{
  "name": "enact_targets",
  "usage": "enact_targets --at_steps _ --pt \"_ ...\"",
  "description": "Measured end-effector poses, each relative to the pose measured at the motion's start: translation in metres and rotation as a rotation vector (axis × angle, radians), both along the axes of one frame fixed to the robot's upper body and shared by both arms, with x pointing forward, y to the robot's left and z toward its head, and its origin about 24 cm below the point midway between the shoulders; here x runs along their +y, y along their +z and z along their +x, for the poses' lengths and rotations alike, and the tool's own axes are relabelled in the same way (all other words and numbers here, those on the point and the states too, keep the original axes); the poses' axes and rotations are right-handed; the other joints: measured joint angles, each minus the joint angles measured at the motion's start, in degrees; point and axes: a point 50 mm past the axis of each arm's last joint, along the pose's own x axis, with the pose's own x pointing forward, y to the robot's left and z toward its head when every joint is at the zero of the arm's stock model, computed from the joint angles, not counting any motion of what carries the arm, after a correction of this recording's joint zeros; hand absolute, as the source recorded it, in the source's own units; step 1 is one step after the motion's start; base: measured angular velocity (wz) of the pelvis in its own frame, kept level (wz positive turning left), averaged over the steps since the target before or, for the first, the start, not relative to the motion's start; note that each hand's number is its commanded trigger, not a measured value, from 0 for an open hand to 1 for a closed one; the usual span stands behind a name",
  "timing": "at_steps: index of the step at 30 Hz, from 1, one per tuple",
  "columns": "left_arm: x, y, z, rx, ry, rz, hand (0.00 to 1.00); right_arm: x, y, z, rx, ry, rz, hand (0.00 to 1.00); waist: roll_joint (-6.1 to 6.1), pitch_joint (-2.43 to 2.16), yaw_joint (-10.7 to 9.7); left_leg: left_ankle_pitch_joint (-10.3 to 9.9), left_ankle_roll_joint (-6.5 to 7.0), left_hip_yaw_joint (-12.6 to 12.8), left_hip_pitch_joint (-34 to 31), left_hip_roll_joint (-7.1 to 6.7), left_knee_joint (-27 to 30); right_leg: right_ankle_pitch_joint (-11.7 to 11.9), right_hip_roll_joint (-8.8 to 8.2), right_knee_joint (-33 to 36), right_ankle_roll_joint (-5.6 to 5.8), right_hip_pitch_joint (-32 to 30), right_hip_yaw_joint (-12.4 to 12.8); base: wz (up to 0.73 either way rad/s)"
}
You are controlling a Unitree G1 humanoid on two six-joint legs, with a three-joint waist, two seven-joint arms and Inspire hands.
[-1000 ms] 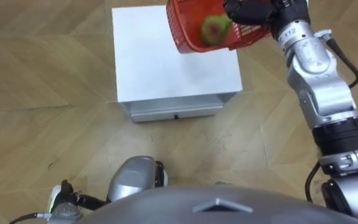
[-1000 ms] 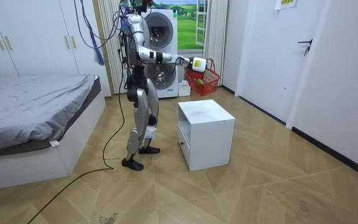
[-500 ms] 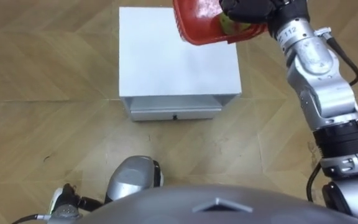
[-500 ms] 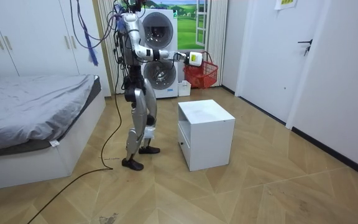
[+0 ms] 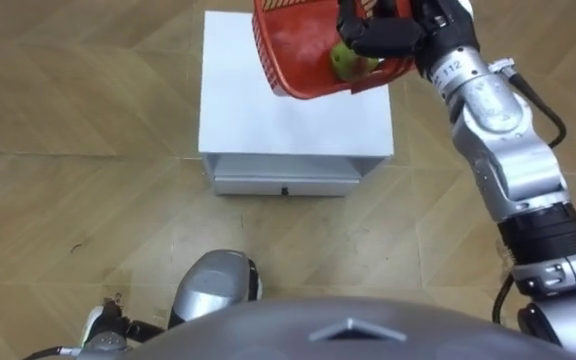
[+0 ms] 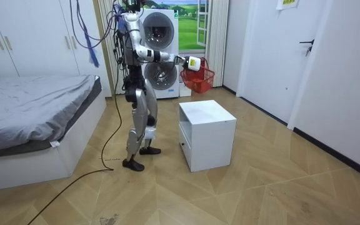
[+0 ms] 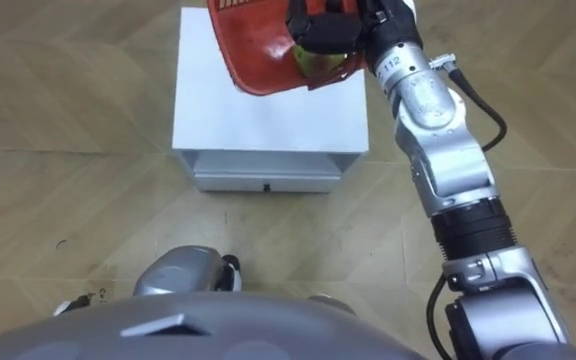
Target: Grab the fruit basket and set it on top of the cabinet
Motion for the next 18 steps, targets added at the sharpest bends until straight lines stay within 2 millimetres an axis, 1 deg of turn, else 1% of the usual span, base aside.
enact_targets --at_steps 3,6,8,11,13,15,18 --pt "0.000 0.000 -0.001 0.004 0.002 -0.007 0.00 -0.002 -0.014 -0.002 0.058 -0.015 -0.011 1.00 0.04 0.02 0.22 0.03 -0.04 -0.08 -0.60 0.01 0.03 0.00 -0.02 0.17 -0.01 -0.63 -0.06 0.00" --pt "0.002 0.000 -0.001 0.003 0.015 -0.007 0.00 -0.004 -0.020 -0.004 0.084 -0.018 -0.014 1.00 0.02 0.00 0.98 0.12 -0.06 -0.08 -1.51 0.05 0.02 0.08 -0.03 0.15 -0.13 -1.56 0.02 0.00" --pt "0.002 0.000 -0.002 0.003 0.022 -0.006 0.00 -0.004 -0.020 -0.004 0.085 -0.018 -0.014 1.00 0.01 0.00 1.37 0.12 -0.06 -0.18 -1.92 0.00 0.01 0.08 -0.07 0.04 -0.13 -1.87 -0.10 0.03" --pt "0.002 0.000 -0.004 0.008 0.025 -0.006 0.00 -0.002 -0.021 -0.004 0.087 -0.014 -0.016 1.00 0.01 0.00 1.48 0.12 -0.06 -0.53 -2.31 -0.15 -0.03 0.08 -0.16 -0.01 -0.13 -2.14 -0.56 0.07" --pt "0.003 0.001 -0.003 0.008 0.024 -0.007 0.00 -0.001 -0.023 -0.005 0.098 -0.016 0.000 1.00 0.03 0.02 1.42 0.13 -0.07 -0.86 -2.63 -0.21 -0.02 0.09 -0.25 -0.07 -0.11 -2.25 -1.41 0.09" --pt "0.004 0.001 -0.002 0.002 0.020 -0.009 0.00 0.000 -0.030 -0.004 0.125 -0.038 0.014 1.00 0.07 0.04 1.39 0.15 -0.11 -1.24 -3.29 -0.22 0.22 0.10 -0.15 -0.20 -0.11 -2.53 -1.67 0.09" --pt "0.005 0.001 -0.001 -0.003 0.017 -0.020 0.00 -0.001 -0.036 -0.001 0.157 -0.054 0.003 1.00 0.39 0.27 1.70 0.29 -0.17 -1.43 -4.36 -0.21 0.31 0.15 -0.04 -0.33 -0.21 -3.44 -1.68 0.02"
